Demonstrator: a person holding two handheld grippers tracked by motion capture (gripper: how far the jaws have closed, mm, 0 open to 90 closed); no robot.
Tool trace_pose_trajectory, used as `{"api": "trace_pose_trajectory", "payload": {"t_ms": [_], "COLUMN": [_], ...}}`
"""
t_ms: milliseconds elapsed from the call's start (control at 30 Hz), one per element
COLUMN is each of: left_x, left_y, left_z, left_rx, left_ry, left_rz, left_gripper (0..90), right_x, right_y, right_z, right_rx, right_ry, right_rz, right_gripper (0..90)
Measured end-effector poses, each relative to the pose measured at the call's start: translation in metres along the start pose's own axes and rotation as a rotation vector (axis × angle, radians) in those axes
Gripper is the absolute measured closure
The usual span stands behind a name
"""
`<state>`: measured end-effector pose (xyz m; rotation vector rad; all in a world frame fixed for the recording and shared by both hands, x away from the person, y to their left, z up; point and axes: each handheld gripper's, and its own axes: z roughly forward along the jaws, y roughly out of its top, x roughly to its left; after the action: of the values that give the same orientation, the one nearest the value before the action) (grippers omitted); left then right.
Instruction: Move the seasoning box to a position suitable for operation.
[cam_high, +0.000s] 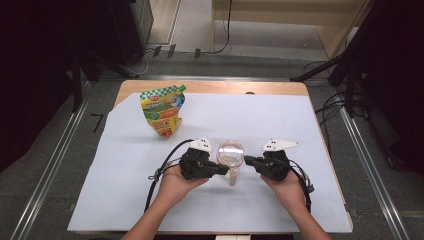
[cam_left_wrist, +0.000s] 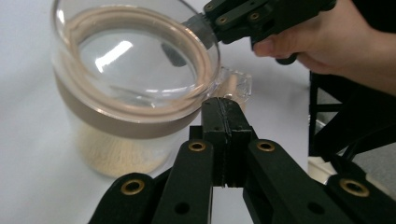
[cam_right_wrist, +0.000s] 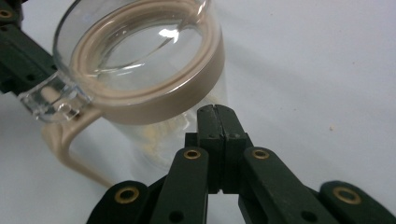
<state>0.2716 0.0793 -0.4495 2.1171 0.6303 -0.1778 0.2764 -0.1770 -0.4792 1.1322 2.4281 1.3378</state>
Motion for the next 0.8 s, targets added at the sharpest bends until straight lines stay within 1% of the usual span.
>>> {"api": "trace_pose_trajectory", "payload": {"t_ms": [133,233,267,333,367,400,433,467,500,600,633,700,733,800], "left_x": [-0.001,-0.001,0.0,0.0,0.001,0.001,0.002,0.002,0.005,0.008,0.01,0.012,0.015,0.016], "left_y": [0.001,0.002,0.002,0.002,0.003,0.003,0.004,0.004,0.004,0.004,0.003,0.003,0.002,0.002], "left_z": [0.002,0.0,-0.004,-0.006,-0.011,-0.011,-0.017,-0.017,-0.021,-0.026,-0.029,-0.031,-0.033,-0.034], "left_rx": [0.009,0.015,0.023,0.018,0.005,0.005,-0.005,-0.005,-0.007,-0.005,-0.006,-0.006,0.001,0.0], "left_ry": [-0.003,-0.007,0.001,0.002,0.007,0.007,0.009,0.009,0.016,0.022,0.027,0.031,0.033,0.039], "left_rz": [0.005,0.007,0.015,0.015,0.023,0.023,0.019,0.019,0.015,0.007,-0.003,-0.007,-0.019,-0.025], "left_gripper": [90.0,90.0,90.0,90.0,90.0,90.0,89.9,89.8,89.5,88.1,87.6,86.3,84.9,84.0], "right_x": [-0.002,-0.001,0.001,0.003,0.005,0.005,0.007,0.007,0.01,0.013,0.017,0.018,0.022,0.025], "right_y": [0.0,0.001,0.001,0.001,0.0,0.0,0.0,0.0,0.0,-0.001,-0.001,-0.001,-0.003,-0.004], "right_z": [-0.001,-0.003,-0.006,-0.007,-0.011,-0.011,-0.016,-0.016,-0.02,-0.023,-0.027,-0.028,-0.03,-0.031], "right_rx": [-0.006,-0.011,-0.009,-0.01,-0.013,-0.013,-0.019,-0.019,-0.019,-0.022,-0.024,-0.023,-0.027,-0.023], "right_ry": [0.003,0.006,0.002,0.005,0.01,0.01,0.01,0.01,0.014,0.018,0.02,0.022,0.033,0.037], "right_rz": [0.0,-0.004,-0.011,-0.011,-0.007,-0.007,-0.017,-0.017,-0.017,-0.02,-0.022,-0.026,-0.022,-0.024], "right_gripper": [90.0,90.0,90.0,90.0,90.0,90.0,90.0,90.0,90.0,90.0,90.0,90.0,90.0,90.0]}}
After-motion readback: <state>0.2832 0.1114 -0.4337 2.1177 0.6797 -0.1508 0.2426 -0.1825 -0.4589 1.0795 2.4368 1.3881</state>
